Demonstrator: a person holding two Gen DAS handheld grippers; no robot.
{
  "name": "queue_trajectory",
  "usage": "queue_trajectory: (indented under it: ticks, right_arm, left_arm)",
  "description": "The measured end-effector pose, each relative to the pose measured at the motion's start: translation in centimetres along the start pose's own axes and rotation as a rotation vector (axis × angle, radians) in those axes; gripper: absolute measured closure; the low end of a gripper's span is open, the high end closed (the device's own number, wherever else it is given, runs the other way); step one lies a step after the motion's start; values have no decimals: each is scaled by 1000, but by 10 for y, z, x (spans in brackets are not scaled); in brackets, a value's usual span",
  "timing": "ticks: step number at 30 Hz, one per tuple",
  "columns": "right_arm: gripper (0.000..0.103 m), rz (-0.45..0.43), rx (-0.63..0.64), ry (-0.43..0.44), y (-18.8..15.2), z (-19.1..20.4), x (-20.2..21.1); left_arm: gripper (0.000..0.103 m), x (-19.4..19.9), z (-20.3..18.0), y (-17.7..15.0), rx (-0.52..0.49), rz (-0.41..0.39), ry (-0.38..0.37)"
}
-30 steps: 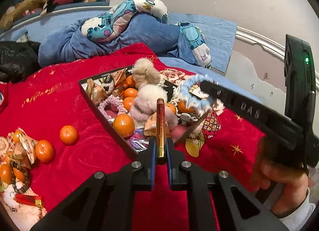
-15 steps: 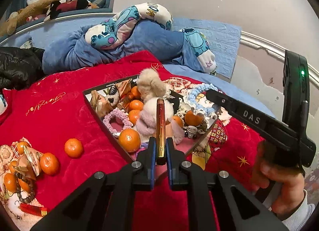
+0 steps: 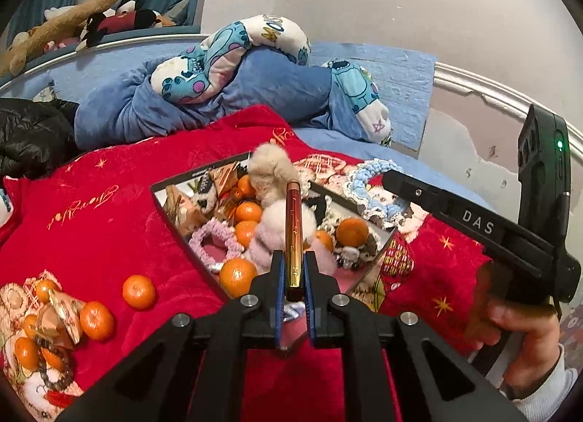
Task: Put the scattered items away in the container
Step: 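Carry the gold tube and the scrunchie over the black box with both tools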
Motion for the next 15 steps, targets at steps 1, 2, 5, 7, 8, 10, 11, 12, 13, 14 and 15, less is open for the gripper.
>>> queue_trajectory:
  ticks: [1, 2, 5, 7, 8, 10, 11, 12, 13, 14, 15]
  right_arm:
    - [88, -3, -9, 12, 1, 1, 1]
    - [88, -7, -15, 19, 2, 2, 1]
    - [88, -13, -13, 16, 2, 1, 1]
    - [88, -12, -17, 17, 2, -1, 0]
    - [88, -11, -18, 15, 2, -2, -1]
    - [88, -8, -20, 16, 1, -2, -2]
    - [88, -7, -20, 18, 1, -2, -2]
    - [88, -4, -17, 17, 0, -2, -3]
    - [88, -4, -12, 13, 0, -2, -3]
    - [88, -5, -6, 9, 0, -1, -3]
    - [88, -6, -3, 8, 0, -1, -3]
  left_arm:
    - [93, 0, 0, 3, -2, -4, 1]
    - [93, 0, 1, 7, -5, -11, 2]
    - [93, -2, -1, 10, -5, -16, 2]
    - [93, -6, -3, 8, -17, -5, 7]
    - [93, -8, -3, 8, -30, 1, 26]
    - [93, -9, -3, 6, -43, 6, 39]
    - [93, -10, -2, 6, -40, 6, 37]
    - [93, -10, -1, 7, -40, 6, 43]
    - [93, -10, 0, 7, -41, 6, 47]
    - [93, -10, 1, 7, -39, 7, 46]
    - [93, -10, 1, 8, -35, 7, 46]
Point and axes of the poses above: each gripper's, at about its wrist camera, not at the fingertips, and x roughly against the way its jaws point, z to its left, y to its top, the point moved 9 cm from there along -x, roughly the way its jaws point, and after that the axes turned 15 degrees about -x, right-handed, at the moved point
